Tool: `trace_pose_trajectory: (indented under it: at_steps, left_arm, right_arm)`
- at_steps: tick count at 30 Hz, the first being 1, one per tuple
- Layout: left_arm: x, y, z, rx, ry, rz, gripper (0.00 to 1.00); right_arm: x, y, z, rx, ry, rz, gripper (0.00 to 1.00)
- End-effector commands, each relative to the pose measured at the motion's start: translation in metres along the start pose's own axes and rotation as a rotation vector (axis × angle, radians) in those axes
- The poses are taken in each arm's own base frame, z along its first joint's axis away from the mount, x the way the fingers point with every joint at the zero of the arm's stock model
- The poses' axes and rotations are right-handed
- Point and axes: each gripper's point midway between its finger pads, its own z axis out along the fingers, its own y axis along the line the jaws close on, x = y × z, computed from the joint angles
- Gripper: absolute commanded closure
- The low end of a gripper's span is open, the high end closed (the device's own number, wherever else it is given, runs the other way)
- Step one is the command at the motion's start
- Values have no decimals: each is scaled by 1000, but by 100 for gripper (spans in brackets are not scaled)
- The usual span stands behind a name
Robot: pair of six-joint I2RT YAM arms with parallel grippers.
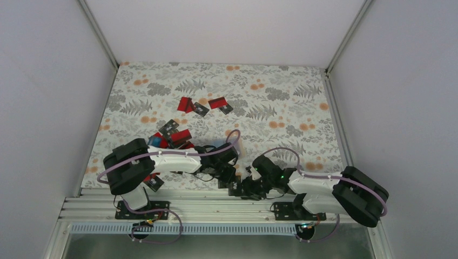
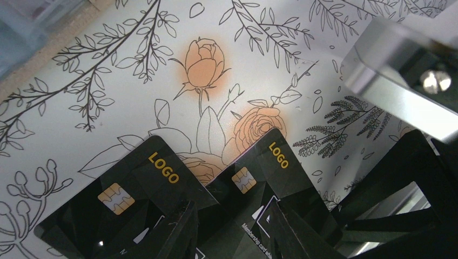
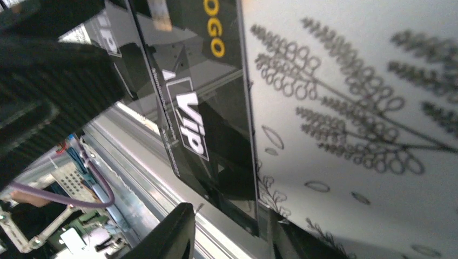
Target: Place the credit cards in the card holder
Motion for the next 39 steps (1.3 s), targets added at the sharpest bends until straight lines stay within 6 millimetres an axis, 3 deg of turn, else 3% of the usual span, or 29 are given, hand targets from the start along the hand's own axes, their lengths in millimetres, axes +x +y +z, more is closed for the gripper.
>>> trace_pose_trajectory:
  at_steps: [1, 11, 17, 25, 28, 33, 39]
  left_arm:
    - [7, 0, 4, 2, 12, -12, 64]
    - [1, 3, -4, -31, -16, -13, 65]
    - [-28, 0, -31, -86, -122, -16, 64]
    - [-65, 16, -85, -148, -302, -63, 60]
    - [-76, 18, -108, -115, -378, -68, 59]
    - [-87, 16, -144, 31, -497, -84, 59]
    - [-97, -1, -195, 258, -628, -25, 60]
  right_arm:
    - [-6, -5, 3, -13, -24, 0, 70]
    - [-18, -7, -12, 14, -90, -17, 95]
    - [-31, -11, -35, 78, -174, 1, 96]
    - [-56, -1, -78, 134, -318, -37, 96]
    - [-73, 20, -99, 108, -390, -104, 96]
    - [-90, 86, -130, -50, -467, -304, 96]
    - [-87, 168, -176, -245, -536, -614, 96]
